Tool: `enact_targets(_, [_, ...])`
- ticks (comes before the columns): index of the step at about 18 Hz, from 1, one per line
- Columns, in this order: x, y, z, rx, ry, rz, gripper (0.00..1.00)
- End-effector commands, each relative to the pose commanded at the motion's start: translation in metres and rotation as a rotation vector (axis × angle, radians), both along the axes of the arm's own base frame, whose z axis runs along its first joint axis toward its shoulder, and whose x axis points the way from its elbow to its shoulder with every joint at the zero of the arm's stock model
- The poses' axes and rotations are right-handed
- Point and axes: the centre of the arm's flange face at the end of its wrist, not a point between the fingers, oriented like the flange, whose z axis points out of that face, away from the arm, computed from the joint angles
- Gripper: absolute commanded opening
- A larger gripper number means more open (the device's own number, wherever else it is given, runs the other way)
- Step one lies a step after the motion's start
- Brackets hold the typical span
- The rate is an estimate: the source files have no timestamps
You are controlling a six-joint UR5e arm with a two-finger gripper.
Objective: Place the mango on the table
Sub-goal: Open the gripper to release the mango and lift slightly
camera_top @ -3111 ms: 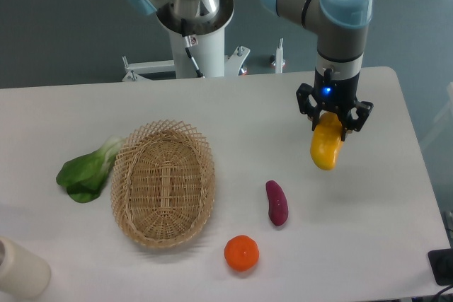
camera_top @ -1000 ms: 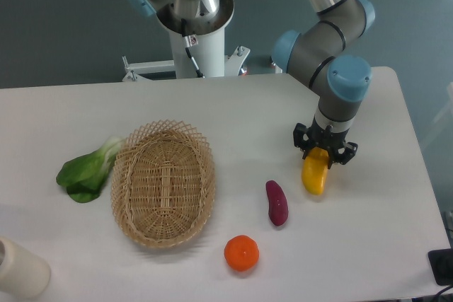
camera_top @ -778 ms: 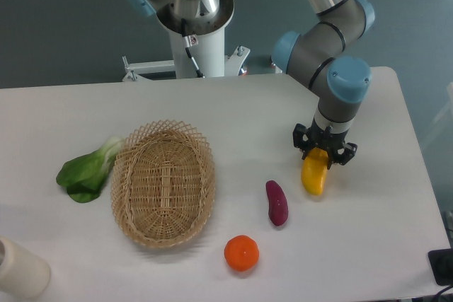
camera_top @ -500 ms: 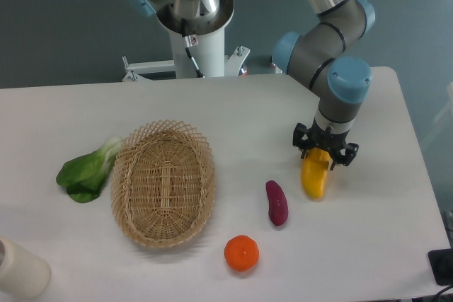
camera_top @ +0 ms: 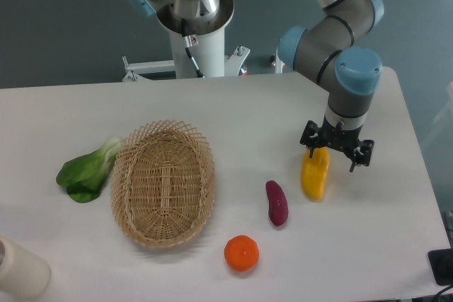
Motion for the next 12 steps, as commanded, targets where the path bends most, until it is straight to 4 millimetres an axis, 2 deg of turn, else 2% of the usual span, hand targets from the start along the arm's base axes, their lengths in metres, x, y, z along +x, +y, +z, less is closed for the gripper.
enact_targets(6, [0.000, -0.005, 0.018, 0.005, 0.029, -0.006, 1.00])
enact_targets(12, [0.004, -0.006, 0.022, 0.008, 0.033, -0.007, 1.00])
